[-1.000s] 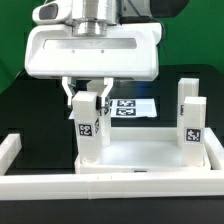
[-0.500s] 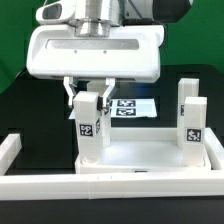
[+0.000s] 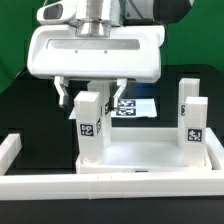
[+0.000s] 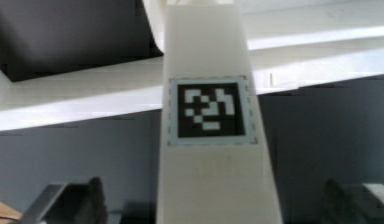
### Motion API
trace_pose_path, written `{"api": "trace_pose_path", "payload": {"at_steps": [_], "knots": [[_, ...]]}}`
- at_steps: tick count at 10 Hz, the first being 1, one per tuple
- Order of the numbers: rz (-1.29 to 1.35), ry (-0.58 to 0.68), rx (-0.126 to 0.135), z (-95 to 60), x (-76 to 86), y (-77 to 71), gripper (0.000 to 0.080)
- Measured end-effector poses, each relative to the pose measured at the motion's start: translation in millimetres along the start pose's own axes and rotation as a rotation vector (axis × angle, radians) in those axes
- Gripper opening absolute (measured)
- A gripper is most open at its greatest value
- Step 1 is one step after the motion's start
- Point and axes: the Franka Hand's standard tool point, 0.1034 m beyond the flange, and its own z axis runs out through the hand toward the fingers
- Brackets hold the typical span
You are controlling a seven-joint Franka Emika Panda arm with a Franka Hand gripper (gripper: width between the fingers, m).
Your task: Assemble desk
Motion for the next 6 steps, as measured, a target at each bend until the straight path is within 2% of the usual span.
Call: {"api": "trace_pose_path", "payload": {"at_steps": [4,5,6], "knots": [[0.0,0.0,0.0,0.0,0.0,0.0,0.0649],[-0.001,-0.022,0.007,-0.7,0.0,-0.2,0.0649],[0.011,-0.058,0.029,-9.4,6.5,-1.1,0.0649]]}}
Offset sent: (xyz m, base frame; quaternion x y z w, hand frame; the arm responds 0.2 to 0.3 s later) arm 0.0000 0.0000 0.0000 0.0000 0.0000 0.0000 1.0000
